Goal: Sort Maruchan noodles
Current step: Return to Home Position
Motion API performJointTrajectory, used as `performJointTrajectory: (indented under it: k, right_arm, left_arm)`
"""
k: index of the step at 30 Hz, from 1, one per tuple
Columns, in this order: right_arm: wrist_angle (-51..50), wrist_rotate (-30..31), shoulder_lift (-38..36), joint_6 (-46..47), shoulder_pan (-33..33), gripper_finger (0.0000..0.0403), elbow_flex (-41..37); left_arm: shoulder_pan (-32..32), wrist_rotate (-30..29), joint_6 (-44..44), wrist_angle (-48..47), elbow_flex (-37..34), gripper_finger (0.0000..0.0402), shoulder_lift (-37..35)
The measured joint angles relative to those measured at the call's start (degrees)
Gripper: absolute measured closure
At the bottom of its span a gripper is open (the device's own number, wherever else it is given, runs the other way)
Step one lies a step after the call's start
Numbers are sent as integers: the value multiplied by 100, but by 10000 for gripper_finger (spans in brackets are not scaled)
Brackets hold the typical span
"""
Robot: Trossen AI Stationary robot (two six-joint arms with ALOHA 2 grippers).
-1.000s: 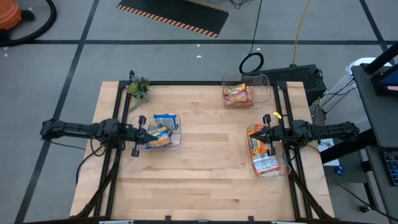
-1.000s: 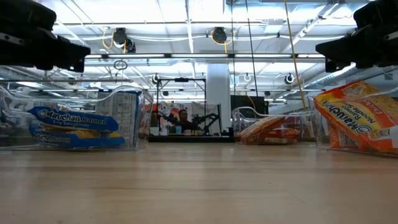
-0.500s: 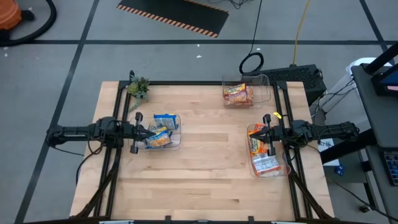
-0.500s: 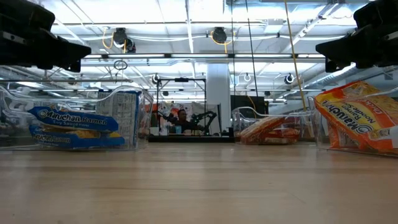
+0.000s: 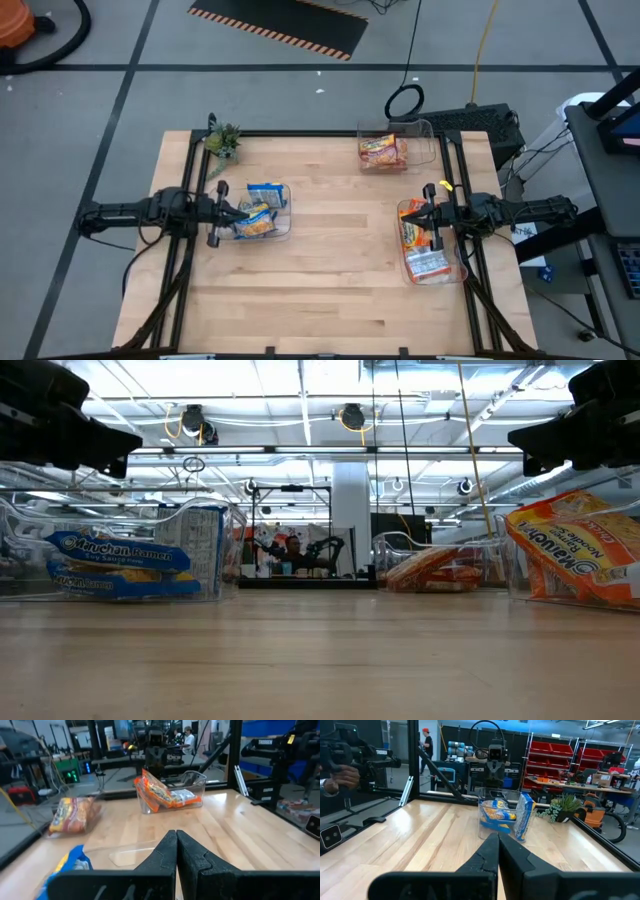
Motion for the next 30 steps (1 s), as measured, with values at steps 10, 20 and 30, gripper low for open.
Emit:
performJointTrajectory:
  k: [10,20,30]
  right_arm:
    - [0,-2,2,0,1,403,0]
    - [0,-2,0,0,0,403,0]
    - [1,-2,2,0,1,403,0]
  left_arm:
    - [2,-154,327,633,-239,398,8]
    - [1,-239,-93,646,-239,398,9]
    - [0,-239,-101,635,-239,398,9]
